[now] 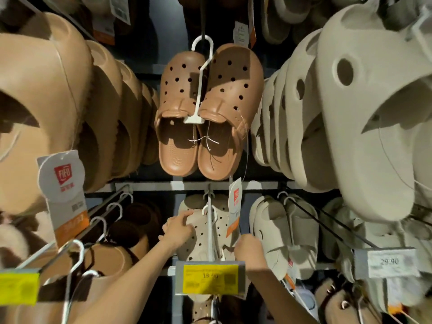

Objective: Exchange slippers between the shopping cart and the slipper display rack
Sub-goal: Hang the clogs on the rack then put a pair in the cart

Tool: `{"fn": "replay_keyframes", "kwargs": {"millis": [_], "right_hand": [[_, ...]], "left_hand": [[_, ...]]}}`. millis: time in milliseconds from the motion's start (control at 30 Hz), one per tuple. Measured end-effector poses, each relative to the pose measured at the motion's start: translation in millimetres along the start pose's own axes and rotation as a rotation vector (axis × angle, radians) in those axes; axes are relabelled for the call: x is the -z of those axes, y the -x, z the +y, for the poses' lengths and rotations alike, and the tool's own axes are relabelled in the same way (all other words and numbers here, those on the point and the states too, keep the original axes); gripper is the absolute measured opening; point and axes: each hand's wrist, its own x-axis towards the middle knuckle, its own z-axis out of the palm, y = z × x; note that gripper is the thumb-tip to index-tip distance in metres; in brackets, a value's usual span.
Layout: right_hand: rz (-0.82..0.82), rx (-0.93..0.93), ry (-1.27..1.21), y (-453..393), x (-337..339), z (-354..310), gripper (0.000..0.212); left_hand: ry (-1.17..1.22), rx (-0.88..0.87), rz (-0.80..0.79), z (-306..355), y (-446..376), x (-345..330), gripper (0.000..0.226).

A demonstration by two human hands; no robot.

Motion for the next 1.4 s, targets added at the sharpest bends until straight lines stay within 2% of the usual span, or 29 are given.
{"fn": "replay_keyframes", "kwargs": {"millis": [100, 167, 233, 267, 333, 400, 500, 633, 700, 833, 1000, 1200, 1400], "right_hand": [[0.079, 0.102, 0.12, 3.9, 6.9, 1.5, 0.03], [0.016, 0.13, 0.156, 18.3, 3.8, 8.2, 0.024], [-0.076, 0.179, 0.084, 40.9, -6.1, 12.8, 0.018], [-0.105, 0.236, 0.026, 51.3, -16.7, 14.3, 0.024], [-0.148, 0.302, 0.192, 75.2, -38.8, 7.0, 0.034], [-0.119, 0.37, 0.277, 94.2, -61.3, -9.9, 0.05], [-0.041, 0.718, 0.319, 133.3, -92.7, -40.2, 0.024], [-0.141, 0.91, 0.248, 204.4, -133.6, -101.3, 0.024], [-0.194, 1.004, 0.211, 243.6, -155.6, -141.8, 0.024], [-0.315, 1.177, 0.074, 339.6, -208.6, -219.6, 0.021], [-0.468, 1.35, 0.075, 462.2, -267.9, -287.2, 0.025], [-0.667, 1.575, 0.083, 589.8, -335.1, -341.5, 0.023], [-0.783, 1.705, 0.057, 665.3, -406.8, -406.2, 0.023]], "left_hand": [[-0.003, 0.004, 0.104, -13.1, 21.8, 3.6, 0.032], [-0.006, -0.029, 0.157, -26.6, 46.2, 6.2, 0.025], [-0.036, -0.059, 0.189, -37.7, 78.7, 10.4, 0.021], [-0.059, -0.067, 0.203, -42.8, 96.2, 13.4, 0.019], [-0.118, -0.063, 0.214, -56.4, 129.3, 19.8, 0.019], [-0.183, -0.064, 0.233, -70.7, 158.7, 32.3, 0.022], [-0.332, -0.067, 0.225, -97.1, 199.7, 62.8, 0.024], [-0.489, 0.011, 0.285, -143.3, 262.3, 131.5, 0.023], [-0.561, 0.094, 0.314, -176.7, 301.2, 173.2, 0.022], [-0.669, 0.371, 0.353, -261.8, 396.9, 259.5, 0.017], [-0.723, 0.732, 0.418, -346.2, 523.3, 342.1, 0.021], [-0.701, 1.063, 0.512, -418.1, 650.3, 390.0, 0.026], [-0.68, 1.355, 0.518, -477.0, 708.0, 420.9, 0.027]]}}
